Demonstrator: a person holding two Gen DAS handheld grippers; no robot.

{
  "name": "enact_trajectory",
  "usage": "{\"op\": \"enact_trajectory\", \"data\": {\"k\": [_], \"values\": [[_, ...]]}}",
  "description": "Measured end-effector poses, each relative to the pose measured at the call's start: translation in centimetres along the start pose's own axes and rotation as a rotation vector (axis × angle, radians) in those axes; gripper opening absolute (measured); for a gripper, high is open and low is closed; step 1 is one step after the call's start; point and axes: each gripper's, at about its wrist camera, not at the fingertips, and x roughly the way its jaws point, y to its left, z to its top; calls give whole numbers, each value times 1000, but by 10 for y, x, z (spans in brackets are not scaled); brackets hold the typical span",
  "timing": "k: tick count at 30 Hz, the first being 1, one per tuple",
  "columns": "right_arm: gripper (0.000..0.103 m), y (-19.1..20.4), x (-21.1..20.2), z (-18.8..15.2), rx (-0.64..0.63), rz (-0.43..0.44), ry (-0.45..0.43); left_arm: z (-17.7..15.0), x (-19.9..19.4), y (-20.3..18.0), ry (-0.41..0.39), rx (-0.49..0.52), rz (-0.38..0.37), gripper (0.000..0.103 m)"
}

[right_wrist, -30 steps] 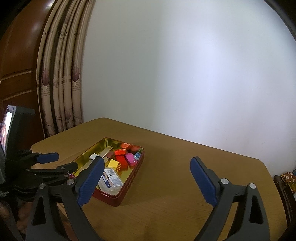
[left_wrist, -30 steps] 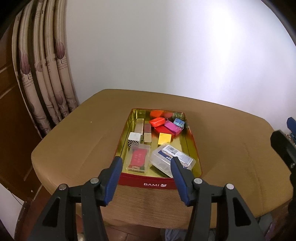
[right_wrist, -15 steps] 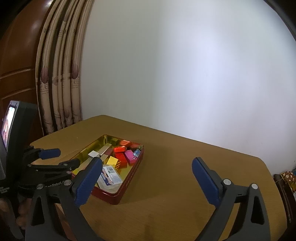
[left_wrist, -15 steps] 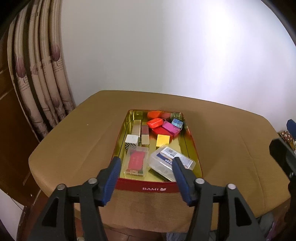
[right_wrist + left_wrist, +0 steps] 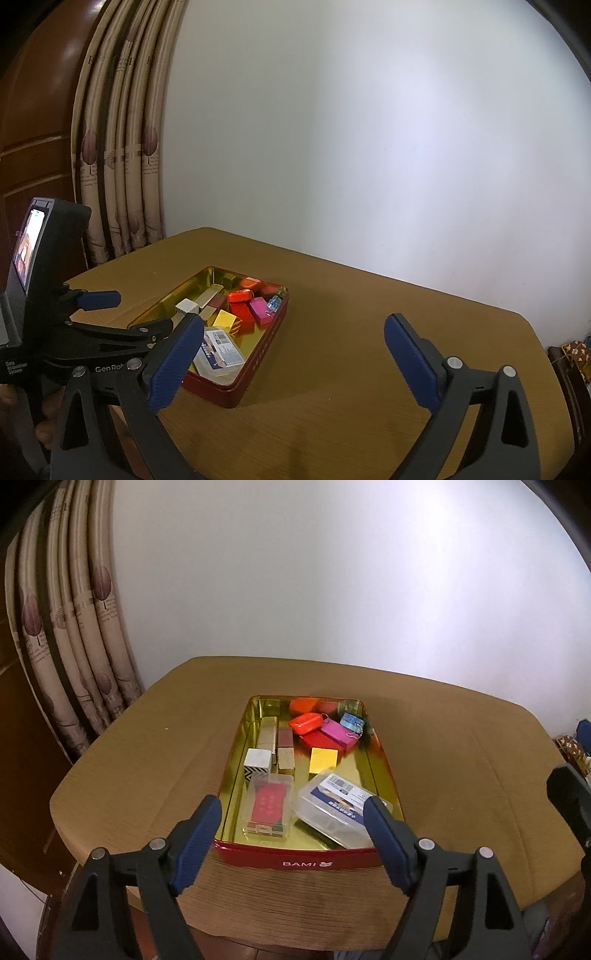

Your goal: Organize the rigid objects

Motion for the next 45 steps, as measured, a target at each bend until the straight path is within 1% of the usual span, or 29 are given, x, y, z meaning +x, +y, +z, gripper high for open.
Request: {"op": "enact_trajectory", "data": {"k": [2,4,7,9,17,22,25,34,42,45], "values": [[98,0,0,-1,-2,-1,2,0,1,0,5,1,-7,82],[98,-1,0,-1,-2,2,2,1,1,0,-7,3,10,82],[98,-1,-1,0,-3,3,-1,1,1,0,-6,8,1,82],[98,-2,0,0,-5,4,-1,1,1,-2,-13,19,12,82],[99,-3,3,3,-5,8,-15,2,0,-7,-19,38,11,82],[100,-4,3,4,0,1,-31,3,1,-5,-7,23,-13,82],[100,-3,2,3,-1,0,-33,2,1,-4,-7,16,-15,82],[100,-4,0,0,-1,-1,-35,1,2,-8,-7,34,-14,82],[100,-5,1,1,1,4,-37,-2,3,-11,0,33,-31,82],[100,-5,1,0,1,4,-36,-4,6,-14,11,42,-48,82]]}}
